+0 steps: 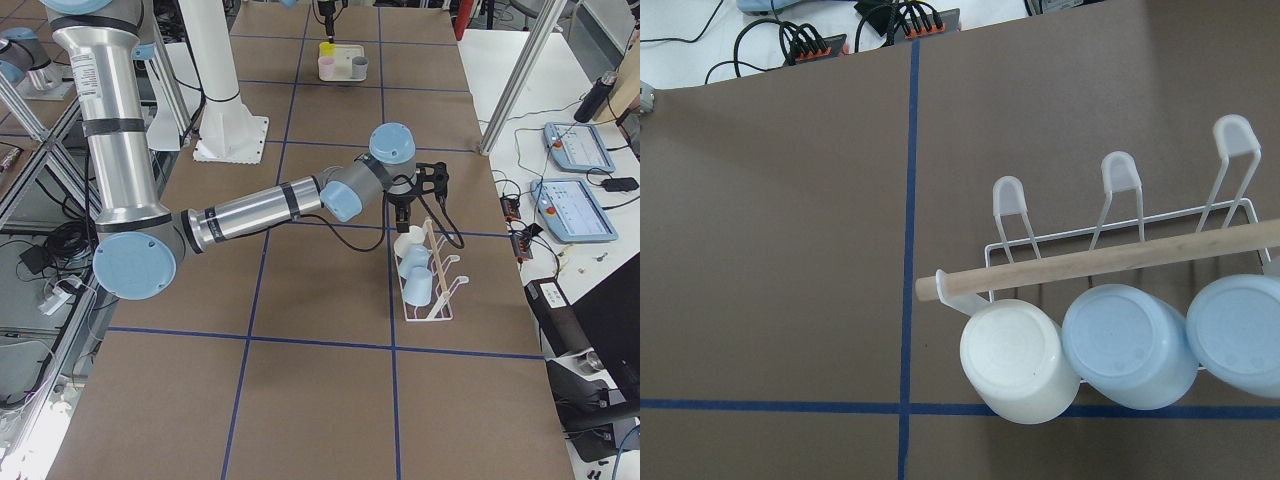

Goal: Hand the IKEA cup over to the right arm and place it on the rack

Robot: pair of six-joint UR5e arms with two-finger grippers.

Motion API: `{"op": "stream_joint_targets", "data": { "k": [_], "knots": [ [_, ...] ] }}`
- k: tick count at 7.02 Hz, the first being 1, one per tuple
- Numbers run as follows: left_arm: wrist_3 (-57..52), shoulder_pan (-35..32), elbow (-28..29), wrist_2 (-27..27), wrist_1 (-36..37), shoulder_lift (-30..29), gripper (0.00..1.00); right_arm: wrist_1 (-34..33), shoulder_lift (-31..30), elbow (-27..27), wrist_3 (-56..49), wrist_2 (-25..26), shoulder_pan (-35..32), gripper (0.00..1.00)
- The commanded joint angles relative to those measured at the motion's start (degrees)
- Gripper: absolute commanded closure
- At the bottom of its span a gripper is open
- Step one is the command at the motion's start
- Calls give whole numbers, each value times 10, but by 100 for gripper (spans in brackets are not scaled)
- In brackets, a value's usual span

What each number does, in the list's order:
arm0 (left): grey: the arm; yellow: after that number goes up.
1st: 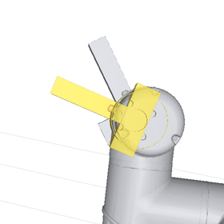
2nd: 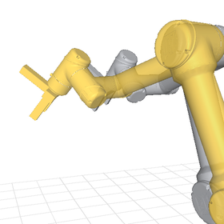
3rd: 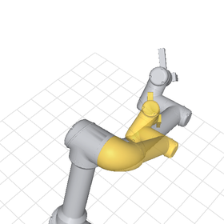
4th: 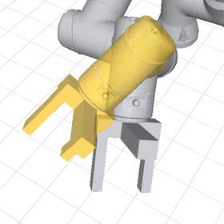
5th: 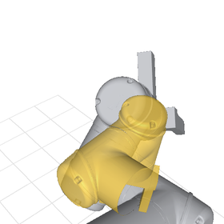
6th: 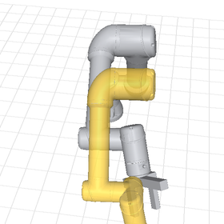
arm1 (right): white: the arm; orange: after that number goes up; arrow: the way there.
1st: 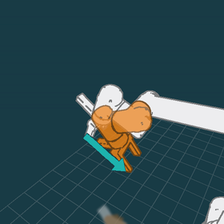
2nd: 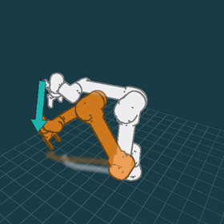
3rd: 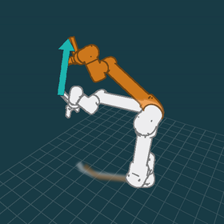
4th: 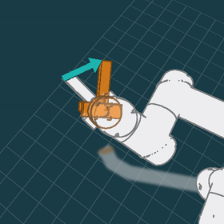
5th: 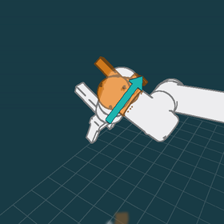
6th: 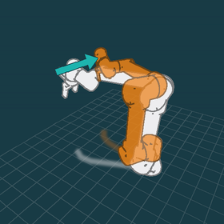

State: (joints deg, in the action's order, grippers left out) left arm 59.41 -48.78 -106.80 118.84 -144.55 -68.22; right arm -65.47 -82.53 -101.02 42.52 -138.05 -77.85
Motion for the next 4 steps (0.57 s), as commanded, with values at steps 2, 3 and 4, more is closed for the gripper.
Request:
{"op": "stream_joint_targets", "data": {
  "k": [2,3,4],
  "knots": [
    [45,7,11,21,1,-2,1,11,-5,2,0,1,3,0],
    [44,8,24,20,0,-3,1,11,-5,3,0,1,3,0],
    [45,10,33,20,0,-4,1,11,-5,3,0,1,3,0]
  ]
}}
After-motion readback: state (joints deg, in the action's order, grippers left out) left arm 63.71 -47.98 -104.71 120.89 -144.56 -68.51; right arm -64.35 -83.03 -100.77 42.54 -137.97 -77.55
